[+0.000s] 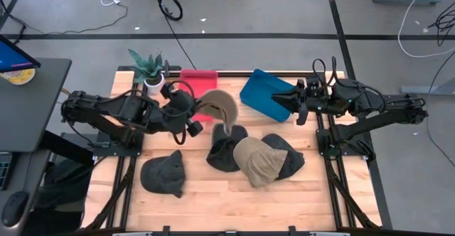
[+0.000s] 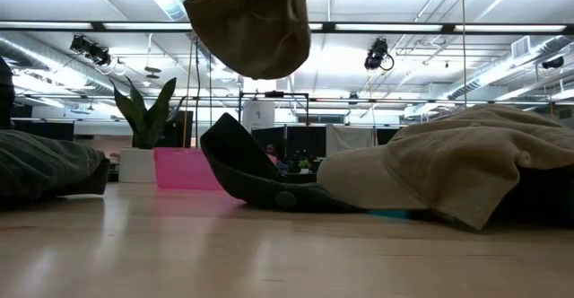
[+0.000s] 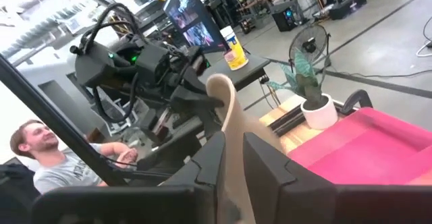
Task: Pick & Place hat
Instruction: Put the left brown cap into the red bin
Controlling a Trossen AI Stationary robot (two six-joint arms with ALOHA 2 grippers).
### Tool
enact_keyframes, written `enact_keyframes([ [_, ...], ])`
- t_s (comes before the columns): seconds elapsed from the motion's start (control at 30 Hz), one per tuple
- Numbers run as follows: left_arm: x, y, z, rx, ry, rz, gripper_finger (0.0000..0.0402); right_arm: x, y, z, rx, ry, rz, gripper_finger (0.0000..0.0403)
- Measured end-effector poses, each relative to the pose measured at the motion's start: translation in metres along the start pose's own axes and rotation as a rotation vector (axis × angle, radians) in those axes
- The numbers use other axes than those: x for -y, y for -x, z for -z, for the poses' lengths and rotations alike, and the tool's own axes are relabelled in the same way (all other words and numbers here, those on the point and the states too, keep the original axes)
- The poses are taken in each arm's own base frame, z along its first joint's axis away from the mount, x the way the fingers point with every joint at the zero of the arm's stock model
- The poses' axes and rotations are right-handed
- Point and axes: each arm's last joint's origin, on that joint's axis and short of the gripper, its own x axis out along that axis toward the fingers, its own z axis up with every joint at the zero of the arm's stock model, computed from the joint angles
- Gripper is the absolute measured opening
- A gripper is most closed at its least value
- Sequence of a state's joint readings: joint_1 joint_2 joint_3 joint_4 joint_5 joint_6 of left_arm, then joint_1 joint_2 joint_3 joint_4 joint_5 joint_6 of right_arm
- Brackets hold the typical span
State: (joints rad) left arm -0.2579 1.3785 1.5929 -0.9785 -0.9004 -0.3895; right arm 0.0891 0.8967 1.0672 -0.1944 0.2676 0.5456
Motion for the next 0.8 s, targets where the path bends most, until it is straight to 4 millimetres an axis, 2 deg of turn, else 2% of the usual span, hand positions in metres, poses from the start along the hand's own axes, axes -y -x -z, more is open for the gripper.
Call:
enact_keyframes([
  [0.27, 0.003, 0.009, -0.004, 0.093, -0.282, -0.165, 0.0012, -0.002, 0.000, -0.003, 0.031, -0.059, -0.017, 0.0057],
  [0.4, -0.001, 0.001, 0.002, 0.080, -0.288, -0.262, 0.0012, -0.005, -0.005, -0.006, 0.079, -0.066, -0.047, 0.0057],
  [0.6, -0.011, -0.002, 0.017, 0.070, -0.235, -0.317, 0.0012, -0.009, -0.019, -0.005, 0.122, -0.069, -0.071, 0.0057],
  [0.8, -0.010, 0.003, 0.015, 0.097, -0.239, -0.318, 0.0012, -0.013, -0.038, -0.001, 0.158, 0.007, -0.106, 0.0060],
])
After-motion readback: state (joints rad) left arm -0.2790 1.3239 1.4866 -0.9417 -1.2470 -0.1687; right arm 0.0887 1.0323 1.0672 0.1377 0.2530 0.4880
